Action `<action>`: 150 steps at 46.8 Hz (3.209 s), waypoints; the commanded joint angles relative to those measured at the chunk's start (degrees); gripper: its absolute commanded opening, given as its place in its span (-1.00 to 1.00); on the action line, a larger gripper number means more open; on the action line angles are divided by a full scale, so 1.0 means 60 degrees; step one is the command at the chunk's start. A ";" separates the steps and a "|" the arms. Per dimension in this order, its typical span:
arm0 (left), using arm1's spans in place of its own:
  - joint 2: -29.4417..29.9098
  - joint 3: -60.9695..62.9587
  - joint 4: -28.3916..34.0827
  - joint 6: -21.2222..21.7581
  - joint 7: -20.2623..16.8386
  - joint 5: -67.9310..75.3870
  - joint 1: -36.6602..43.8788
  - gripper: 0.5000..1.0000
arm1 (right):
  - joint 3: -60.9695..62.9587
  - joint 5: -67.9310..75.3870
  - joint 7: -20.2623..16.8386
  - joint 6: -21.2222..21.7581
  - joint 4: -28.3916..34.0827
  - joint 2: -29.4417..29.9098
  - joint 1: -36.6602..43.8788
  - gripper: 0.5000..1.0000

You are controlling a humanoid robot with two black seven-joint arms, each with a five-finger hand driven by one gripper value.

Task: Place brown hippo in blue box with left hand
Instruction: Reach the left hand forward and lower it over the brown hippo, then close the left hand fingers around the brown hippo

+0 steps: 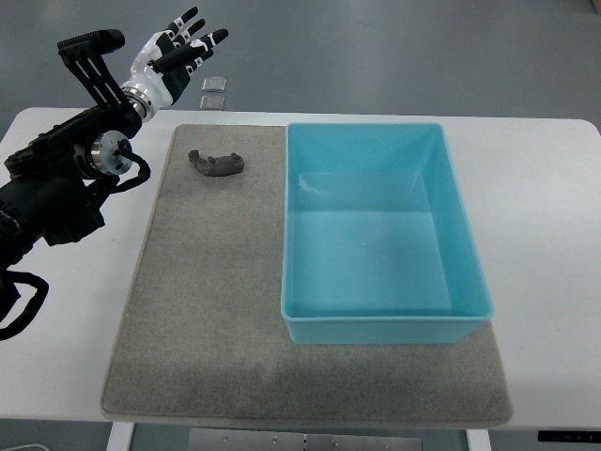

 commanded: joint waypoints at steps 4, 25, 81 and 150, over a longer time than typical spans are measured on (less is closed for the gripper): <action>0.0095 -0.0001 -0.0016 -0.0098 0.0009 0.1062 -0.0039 0.99 | 0.0002 0.0000 0.0000 0.0001 0.0000 0.0000 0.0000 0.74; 0.0197 0.0014 -0.0031 -0.0230 0.0009 0.4093 -0.0142 0.98 | 0.0002 0.0000 0.0000 0.0001 0.0000 0.0000 0.0000 0.74; 0.0432 0.1347 -0.0353 -0.0670 -0.0079 1.1273 -0.0479 0.98 | 0.0002 0.0000 0.0000 0.0001 0.0000 0.0000 0.0000 0.74; 0.1179 0.3764 -0.0368 -0.1006 -0.0152 1.2050 -0.1240 0.98 | 0.0002 0.0000 0.0000 0.0001 0.0000 0.0000 0.0000 0.74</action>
